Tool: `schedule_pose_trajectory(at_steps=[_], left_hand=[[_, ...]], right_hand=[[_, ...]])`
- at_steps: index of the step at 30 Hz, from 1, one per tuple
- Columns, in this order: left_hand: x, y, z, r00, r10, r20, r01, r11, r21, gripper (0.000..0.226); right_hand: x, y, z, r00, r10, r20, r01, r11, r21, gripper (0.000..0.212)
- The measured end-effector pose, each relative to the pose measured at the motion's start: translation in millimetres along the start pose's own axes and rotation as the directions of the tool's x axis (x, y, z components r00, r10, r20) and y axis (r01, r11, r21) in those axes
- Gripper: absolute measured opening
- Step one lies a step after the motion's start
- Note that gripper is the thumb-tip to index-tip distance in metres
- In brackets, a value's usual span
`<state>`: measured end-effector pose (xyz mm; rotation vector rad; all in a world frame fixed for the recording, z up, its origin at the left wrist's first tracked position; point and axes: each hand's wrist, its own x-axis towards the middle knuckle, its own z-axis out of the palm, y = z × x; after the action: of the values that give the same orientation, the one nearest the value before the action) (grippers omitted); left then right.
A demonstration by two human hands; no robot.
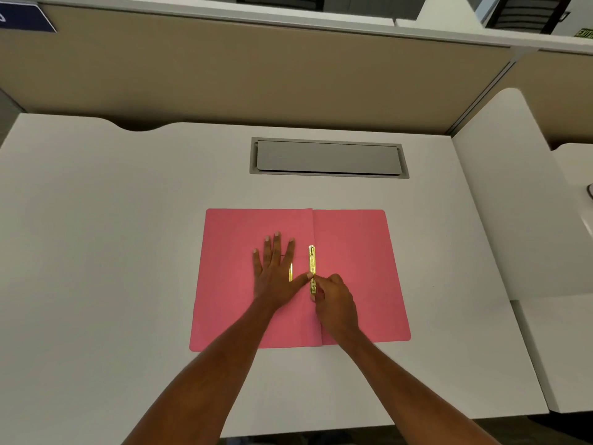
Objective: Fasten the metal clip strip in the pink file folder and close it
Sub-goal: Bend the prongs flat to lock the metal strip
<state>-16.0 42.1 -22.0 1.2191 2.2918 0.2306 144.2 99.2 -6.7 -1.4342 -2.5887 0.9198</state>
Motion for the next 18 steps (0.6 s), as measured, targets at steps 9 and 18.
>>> schedule_pose_trajectory(at_steps=[9, 18], left_hand=[[2, -3, 9, 0.999, -0.008, -0.050, 0.007, 1.000, -0.024, 0.103], [7, -7, 16, 0.998, -0.010, -0.058, 0.009, 1.000, -0.019, 0.104]], right_hand=[[63, -9, -36, 0.998, -0.056, 0.016, 0.056, 0.998, 0.013, 0.030], [125, -29, -54, 0.946, -0.246, 0.211, 0.247, 0.969, 0.019, 0.008]])
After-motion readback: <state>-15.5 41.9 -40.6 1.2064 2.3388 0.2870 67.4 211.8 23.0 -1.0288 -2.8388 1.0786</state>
